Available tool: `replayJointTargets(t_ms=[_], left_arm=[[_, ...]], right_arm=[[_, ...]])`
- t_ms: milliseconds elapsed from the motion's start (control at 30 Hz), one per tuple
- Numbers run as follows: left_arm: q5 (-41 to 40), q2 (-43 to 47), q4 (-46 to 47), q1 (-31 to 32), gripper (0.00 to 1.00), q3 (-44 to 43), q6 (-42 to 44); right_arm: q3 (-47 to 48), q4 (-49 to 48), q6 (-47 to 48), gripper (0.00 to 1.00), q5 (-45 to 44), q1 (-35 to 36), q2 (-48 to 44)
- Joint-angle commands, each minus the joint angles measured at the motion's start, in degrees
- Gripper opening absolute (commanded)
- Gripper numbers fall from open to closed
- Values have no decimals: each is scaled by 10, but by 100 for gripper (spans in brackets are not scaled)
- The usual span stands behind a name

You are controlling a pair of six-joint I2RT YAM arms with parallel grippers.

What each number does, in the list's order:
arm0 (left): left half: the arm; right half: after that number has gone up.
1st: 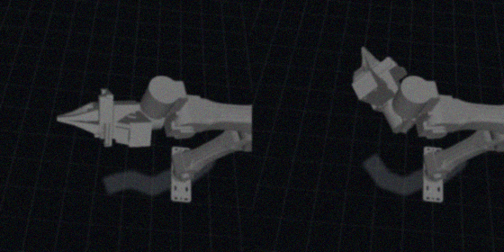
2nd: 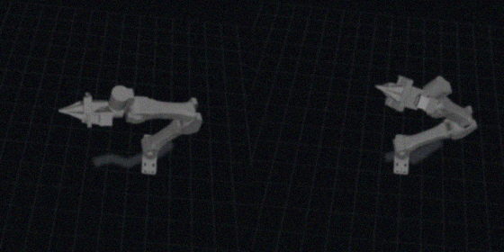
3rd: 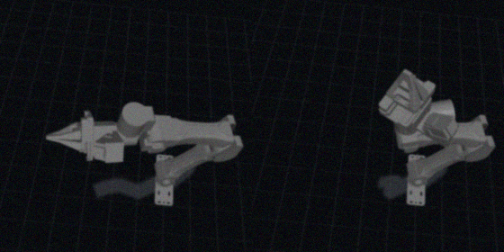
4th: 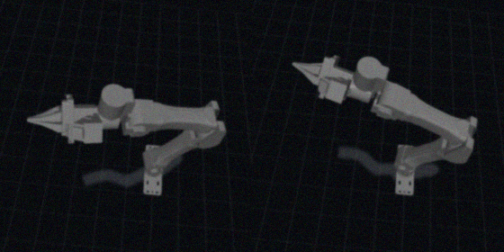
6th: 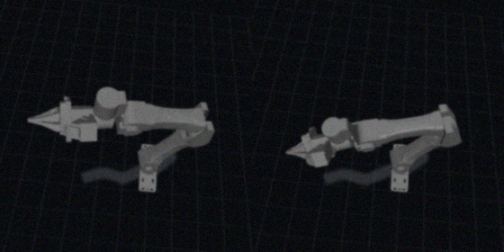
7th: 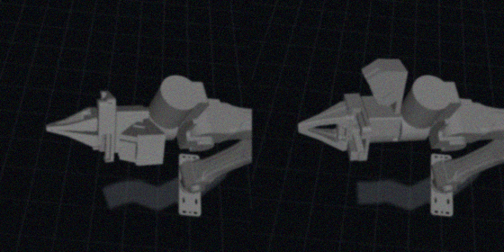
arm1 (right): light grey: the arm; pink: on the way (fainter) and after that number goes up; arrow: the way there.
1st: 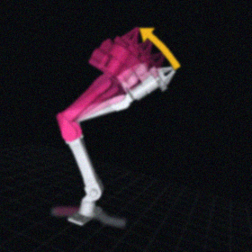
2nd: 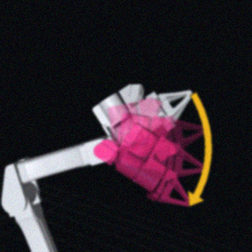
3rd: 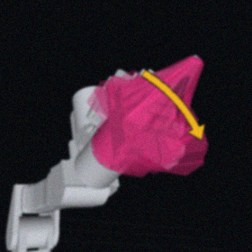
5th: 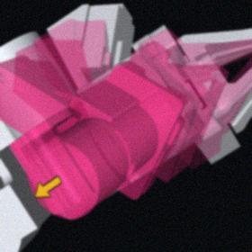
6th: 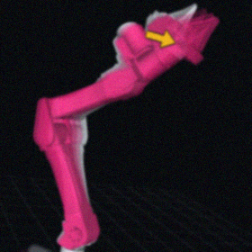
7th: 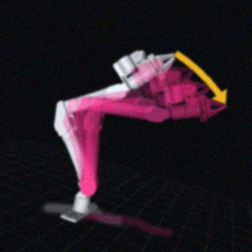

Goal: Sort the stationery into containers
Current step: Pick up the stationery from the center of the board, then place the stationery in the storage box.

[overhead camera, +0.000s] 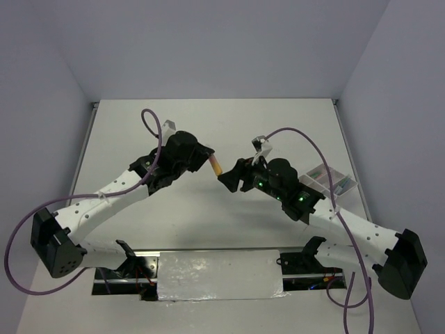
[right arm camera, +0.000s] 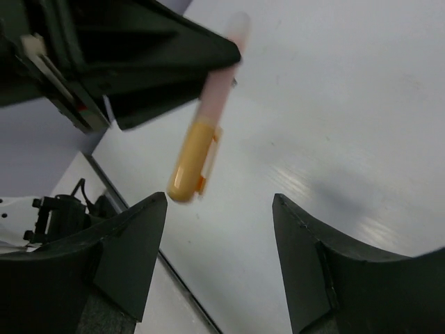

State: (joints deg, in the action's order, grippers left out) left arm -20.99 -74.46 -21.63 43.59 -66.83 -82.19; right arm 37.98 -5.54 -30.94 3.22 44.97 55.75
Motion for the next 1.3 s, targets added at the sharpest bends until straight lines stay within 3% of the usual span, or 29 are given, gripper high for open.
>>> replayJointTargets(t_ms=[0,100,233,333,500,533,567,600,667,733,833,900,1033,1200,1267], left_arm=[[-4,37,23,-2,0,25,-46],[-19,76,48,-3,0,64,-58],[-27,101,66,-3,0,85,-58],[-16,101,69,-3,0,78,-56],[-15,96,63,-3,0,74,-55],[-15,96,63,-3,0,78,-58],[-19,99,64,-3,0,79,-60],[-22,100,65,-3,0,81,-60],[-28,104,64,-3,0,81,-59],[-38,105,58,-3,0,77,-58],[-47,108,59,-3,0,75,-52],[-52,108,60,-3,0,73,-50],[-57,110,55,-3,0,72,-52],[-69,114,54,-3,0,71,-50],[-76,117,51,-3,0,71,-49]], right_arm=[[47,-102,12,70,-31,32,37],[51,-121,21,63,-37,44,52],[60,-124,28,62,-52,54,67],[79,-123,29,49,-61,54,94],[98,-126,28,43,-51,59,118],[103,-125,28,24,-52,61,121],[105,-122,26,14,-52,61,124],[107,-120,25,12,-50,61,128],[112,-112,23,24,-45,62,132],[113,-105,20,51,-46,63,136],[105,-103,17,59,-46,63,135],[103,-104,15,58,-49,64,134],[102,-104,18,41,-55,64,131],[102,-96,17,45,-52,64,137],[102,-97,15,52,-49,64,139]])
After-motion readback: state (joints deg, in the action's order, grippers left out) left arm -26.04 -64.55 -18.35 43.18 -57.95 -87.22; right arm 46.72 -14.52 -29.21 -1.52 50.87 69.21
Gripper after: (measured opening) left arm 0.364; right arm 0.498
